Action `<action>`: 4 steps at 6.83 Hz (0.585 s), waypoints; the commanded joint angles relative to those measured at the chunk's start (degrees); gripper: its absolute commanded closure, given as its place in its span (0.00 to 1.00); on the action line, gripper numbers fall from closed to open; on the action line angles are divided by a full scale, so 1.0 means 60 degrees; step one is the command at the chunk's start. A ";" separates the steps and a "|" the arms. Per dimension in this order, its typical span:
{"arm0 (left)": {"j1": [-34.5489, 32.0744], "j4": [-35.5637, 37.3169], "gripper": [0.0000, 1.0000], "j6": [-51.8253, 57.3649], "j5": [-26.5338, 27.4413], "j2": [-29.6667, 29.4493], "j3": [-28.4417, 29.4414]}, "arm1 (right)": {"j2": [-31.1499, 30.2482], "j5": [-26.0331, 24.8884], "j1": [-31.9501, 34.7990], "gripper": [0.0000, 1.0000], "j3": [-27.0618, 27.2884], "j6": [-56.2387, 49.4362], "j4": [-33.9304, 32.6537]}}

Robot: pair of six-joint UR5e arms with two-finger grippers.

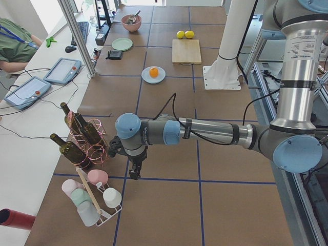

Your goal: Pick orange to plate

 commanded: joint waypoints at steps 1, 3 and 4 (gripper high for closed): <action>0.0004 0.0000 0.00 0.0013 0.0000 0.0037 0.0035 | -0.0553 -0.0027 0.0267 0.00 0.0004 0.0157 0.0327; 0.0005 0.0000 0.00 0.0013 0.0015 0.0052 0.0050 | -0.1167 -0.0027 0.0341 0.00 -0.0025 0.1573 0.1742; 0.0005 0.0000 0.00 0.0013 0.0015 0.0037 0.0035 | -0.1271 0.0002 0.0341 0.00 -0.0040 0.2290 0.2157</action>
